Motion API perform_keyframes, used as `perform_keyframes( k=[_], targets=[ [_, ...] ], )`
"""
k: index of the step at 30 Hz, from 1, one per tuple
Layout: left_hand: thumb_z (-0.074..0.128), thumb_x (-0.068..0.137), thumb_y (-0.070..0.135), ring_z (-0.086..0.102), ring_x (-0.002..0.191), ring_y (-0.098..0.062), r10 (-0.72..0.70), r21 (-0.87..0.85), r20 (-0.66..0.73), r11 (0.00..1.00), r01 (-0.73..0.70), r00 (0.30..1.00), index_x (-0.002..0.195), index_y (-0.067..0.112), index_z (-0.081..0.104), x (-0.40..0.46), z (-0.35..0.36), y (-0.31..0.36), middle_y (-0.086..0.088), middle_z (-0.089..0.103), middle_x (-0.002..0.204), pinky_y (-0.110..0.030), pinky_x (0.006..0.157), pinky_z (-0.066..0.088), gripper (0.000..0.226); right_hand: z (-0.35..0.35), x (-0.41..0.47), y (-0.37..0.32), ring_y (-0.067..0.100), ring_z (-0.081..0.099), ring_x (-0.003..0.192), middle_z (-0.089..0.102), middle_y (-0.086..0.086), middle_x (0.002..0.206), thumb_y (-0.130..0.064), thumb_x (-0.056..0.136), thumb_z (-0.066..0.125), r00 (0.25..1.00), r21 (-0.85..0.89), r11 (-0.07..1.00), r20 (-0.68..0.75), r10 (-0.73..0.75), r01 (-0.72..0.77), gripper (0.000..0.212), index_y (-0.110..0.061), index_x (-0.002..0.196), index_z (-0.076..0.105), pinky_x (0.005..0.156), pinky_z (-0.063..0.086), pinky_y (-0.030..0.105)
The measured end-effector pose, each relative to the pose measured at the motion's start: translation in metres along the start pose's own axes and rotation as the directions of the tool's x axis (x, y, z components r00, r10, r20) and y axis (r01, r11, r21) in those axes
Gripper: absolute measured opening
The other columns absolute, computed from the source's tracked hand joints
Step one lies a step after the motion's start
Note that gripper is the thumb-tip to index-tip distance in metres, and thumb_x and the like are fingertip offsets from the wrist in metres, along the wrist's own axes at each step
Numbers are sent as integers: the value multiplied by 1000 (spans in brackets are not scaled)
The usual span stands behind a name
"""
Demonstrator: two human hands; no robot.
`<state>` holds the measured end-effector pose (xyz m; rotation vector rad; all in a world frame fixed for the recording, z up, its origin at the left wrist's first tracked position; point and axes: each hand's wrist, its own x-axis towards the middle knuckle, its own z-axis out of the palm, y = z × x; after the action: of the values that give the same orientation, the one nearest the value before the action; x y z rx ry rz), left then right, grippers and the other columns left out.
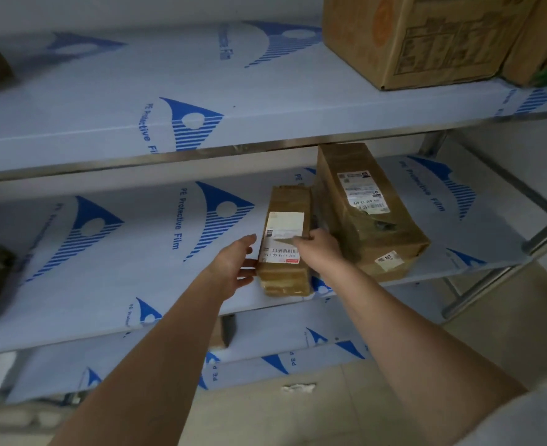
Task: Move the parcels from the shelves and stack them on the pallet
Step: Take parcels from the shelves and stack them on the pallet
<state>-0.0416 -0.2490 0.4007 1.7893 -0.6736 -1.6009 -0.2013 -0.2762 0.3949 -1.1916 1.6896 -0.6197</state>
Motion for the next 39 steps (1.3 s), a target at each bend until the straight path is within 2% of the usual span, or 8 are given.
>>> perform_keyframes(
  k=[4,8,11,16,23,28,33,39],
  targets=[
    [50,99,48,61,99,-25,-32,-5,-26,999,32,999,110,12,60,-4,-15,-11,-10,65,107,-37,93,48,39,24,-4,-4,17,67,80,67,5,103,-34,94,61,996,202,977,59,61,-72,34,-14,117,45,61,55,29],
    [53,96,51,60,106,-27,-34,-58,-36,998,32,999,110,16,57,-13,-33,-23,-9,63,111,-41,95,49,38,45,-19,-7,24,68,86,64,12,107,-22,98,57,984,273,952,141,106,-142,29,-19,111,31,68,59,35],
    [53,97,50,63,104,-29,-14,-111,-35,994,10,999,107,17,56,-25,-50,-28,-9,65,110,-46,97,51,34,60,-34,-10,19,67,78,60,5,92,-20,101,52,977,271,952,190,91,-142,27,-24,112,27,64,58,34],
    [54,96,52,64,105,-28,31,-149,-95,988,-45,995,112,14,58,-58,-99,-45,-11,67,112,-46,100,50,42,97,-70,-30,16,65,76,63,2,95,-20,103,46,965,213,976,264,-10,-48,34,-19,137,39,54,52,28],
    [60,89,59,57,114,-34,18,-268,-267,959,-92,964,132,17,47,-134,-209,-104,-12,53,133,-54,101,47,62,188,-164,-58,19,68,83,67,6,104,-22,104,41,899,106,988,414,-145,110,31,-16,134,45,62,52,29],
    [64,81,66,48,126,-39,-12,-366,-395,919,-145,919,140,18,41,-216,-298,-172,-10,45,140,-58,103,42,79,260,-262,-72,15,67,82,67,4,107,-23,105,40,796,18,976,576,-186,215,33,-20,138,45,58,51,26],
    [58,81,72,54,116,-38,-18,-464,-503,849,-253,864,124,25,45,-312,-386,-250,-11,53,121,-55,91,50,65,354,-358,-72,24,67,98,66,7,115,-22,104,43,638,10,939,731,-242,344,37,-19,141,45,90,55,42],
    [55,85,69,60,111,-37,-110,-532,-630,783,-324,769,107,22,65,-427,-471,-349,-12,67,112,-59,99,47,53,456,-493,-68,15,65,76,67,6,107,-18,104,46,363,49,909,907,-214,413,39,-18,143,42,66,54,30]
  ],
)
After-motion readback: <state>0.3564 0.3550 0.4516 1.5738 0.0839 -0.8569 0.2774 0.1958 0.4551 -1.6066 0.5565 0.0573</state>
